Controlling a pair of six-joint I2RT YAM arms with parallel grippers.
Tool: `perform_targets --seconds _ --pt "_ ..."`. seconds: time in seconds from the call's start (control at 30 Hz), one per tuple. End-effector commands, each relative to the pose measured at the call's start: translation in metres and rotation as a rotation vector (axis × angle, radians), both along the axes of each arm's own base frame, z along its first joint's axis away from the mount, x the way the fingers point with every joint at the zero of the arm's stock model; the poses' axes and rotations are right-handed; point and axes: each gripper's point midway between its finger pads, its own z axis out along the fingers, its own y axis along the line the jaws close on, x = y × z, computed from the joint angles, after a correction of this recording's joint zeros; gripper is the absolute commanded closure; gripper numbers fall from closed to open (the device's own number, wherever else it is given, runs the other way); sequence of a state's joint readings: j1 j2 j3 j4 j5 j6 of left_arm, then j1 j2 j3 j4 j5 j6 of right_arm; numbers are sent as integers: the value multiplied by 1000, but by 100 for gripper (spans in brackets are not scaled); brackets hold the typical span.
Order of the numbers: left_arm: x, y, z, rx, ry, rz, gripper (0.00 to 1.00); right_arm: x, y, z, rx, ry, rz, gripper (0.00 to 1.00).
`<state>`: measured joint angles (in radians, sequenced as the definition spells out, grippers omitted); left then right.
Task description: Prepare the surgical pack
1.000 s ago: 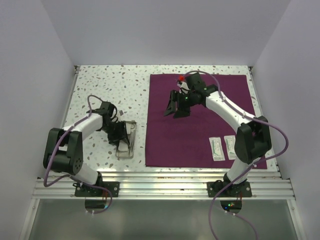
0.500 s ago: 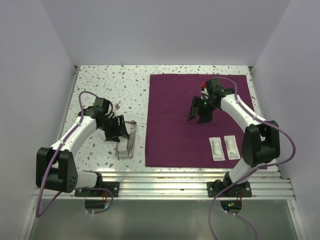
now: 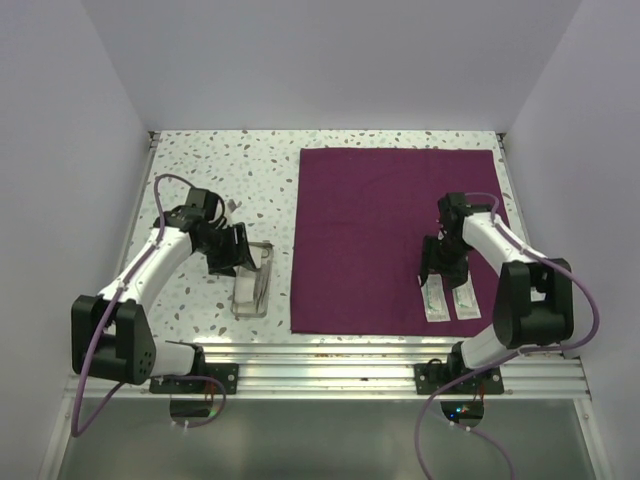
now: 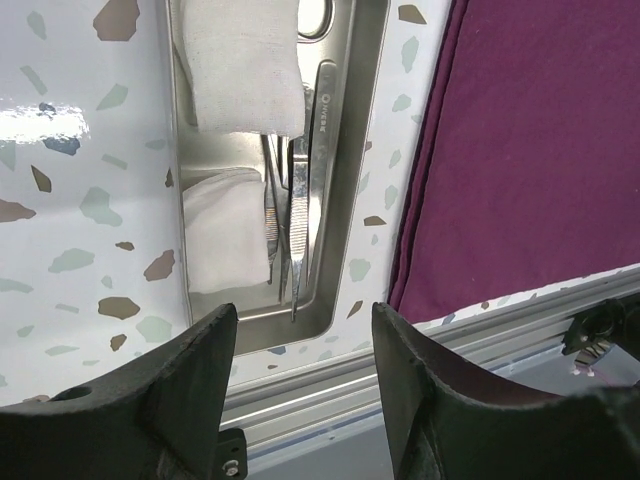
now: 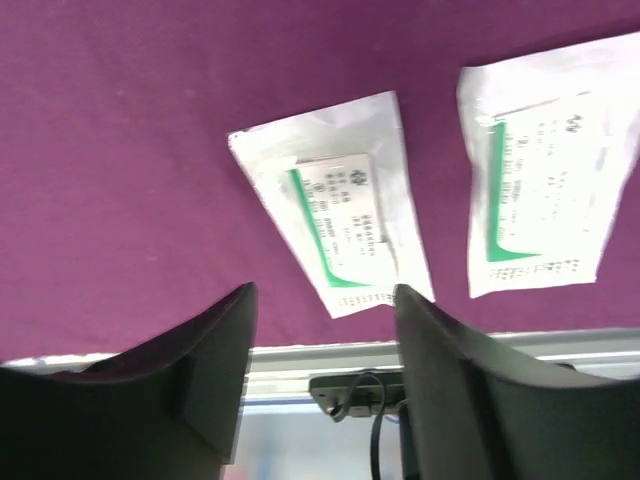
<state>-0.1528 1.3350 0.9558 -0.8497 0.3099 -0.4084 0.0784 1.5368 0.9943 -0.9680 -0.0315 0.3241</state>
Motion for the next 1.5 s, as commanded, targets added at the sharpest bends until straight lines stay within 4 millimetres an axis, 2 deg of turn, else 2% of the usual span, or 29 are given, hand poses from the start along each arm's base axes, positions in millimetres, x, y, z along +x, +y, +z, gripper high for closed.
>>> perform_targets --seconds 0.0,0.07,0.17,0.53,0.83,1.03,1.23,1.33,1.47 --pt "13 -5 9 -24 -43 -22 40 -1 -13 -2 -69 36 24 35" --pt "14 -7 11 -34 -45 -33 40 0 -12 -5 -64 62 29 23" --pt "16 -8 13 -38 -53 -37 40 -1 -11 -12 -58 91 34 19" --pt "22 -11 24 -53 -82 -39 39 14 -15 -25 -87 117 46 18" --pt "20 -13 26 -70 -80 -43 39 13 -14 -34 -85 145 46 18" --pt "21 -15 28 -83 -86 -40 39 11 -15 -35 -96 155 45 26" --pt "21 -22 30 -121 -90 -54 38 11 -12 -33 -79 148 32 42" --pt "21 -31 33 -167 -99 -76 37 12 -9 -27 -68 127 22 50" --pt "24 -42 38 -199 -116 -97 37 19 -3 -13 -40 87 -1 54"
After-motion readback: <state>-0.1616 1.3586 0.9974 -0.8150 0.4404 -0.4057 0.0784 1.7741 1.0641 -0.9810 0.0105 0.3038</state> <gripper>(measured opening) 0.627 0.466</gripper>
